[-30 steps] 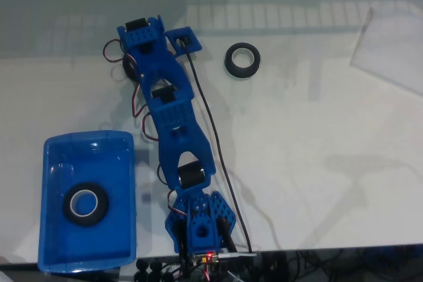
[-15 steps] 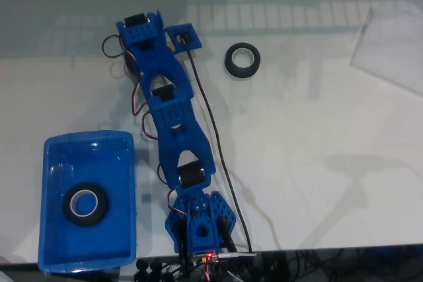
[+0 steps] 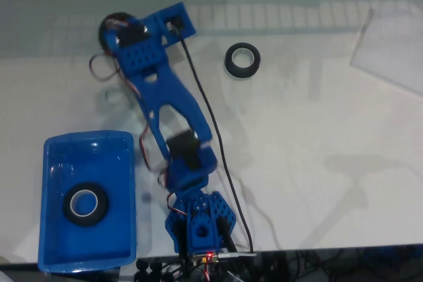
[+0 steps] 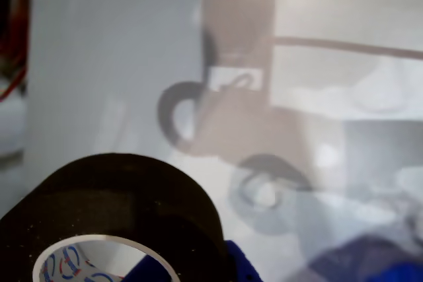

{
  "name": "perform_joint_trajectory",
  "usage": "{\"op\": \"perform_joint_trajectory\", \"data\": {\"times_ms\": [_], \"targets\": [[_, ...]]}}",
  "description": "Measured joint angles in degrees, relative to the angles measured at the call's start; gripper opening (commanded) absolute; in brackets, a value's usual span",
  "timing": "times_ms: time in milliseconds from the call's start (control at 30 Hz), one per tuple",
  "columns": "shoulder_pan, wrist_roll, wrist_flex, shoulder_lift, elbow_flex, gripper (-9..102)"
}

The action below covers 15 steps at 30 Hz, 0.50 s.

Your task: Grasp all tape and put them in the bin.

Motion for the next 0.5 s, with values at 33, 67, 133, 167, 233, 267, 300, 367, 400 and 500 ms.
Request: {"op": "perform_joint_trajectory", "data": {"times_ms": [33,67,133,167,233,267,300,367,400,500], "targets": [[-1.6,-0.4,0.0,2.8,1.8,0],[-3.2,-0.7,0.0,5.4,3.7,0],[-6.7,-1.8,0.0,10.4,7.6,0],[-8.6,-2.4,0.2,12.7,9.5,0],[-12.7,-3.7,1.0,17.4,13.2,0],[-14.7,-4.2,1.3,19.5,15.0,0],[-16.9,-4.7,1.6,21.5,16.7,0],[-21.4,-5.4,2.5,25.0,19.5,0],[-23.7,-5.8,3.1,26.5,20.7,0],[-30.8,-6.5,5.2,31.6,23.9,0]]}}
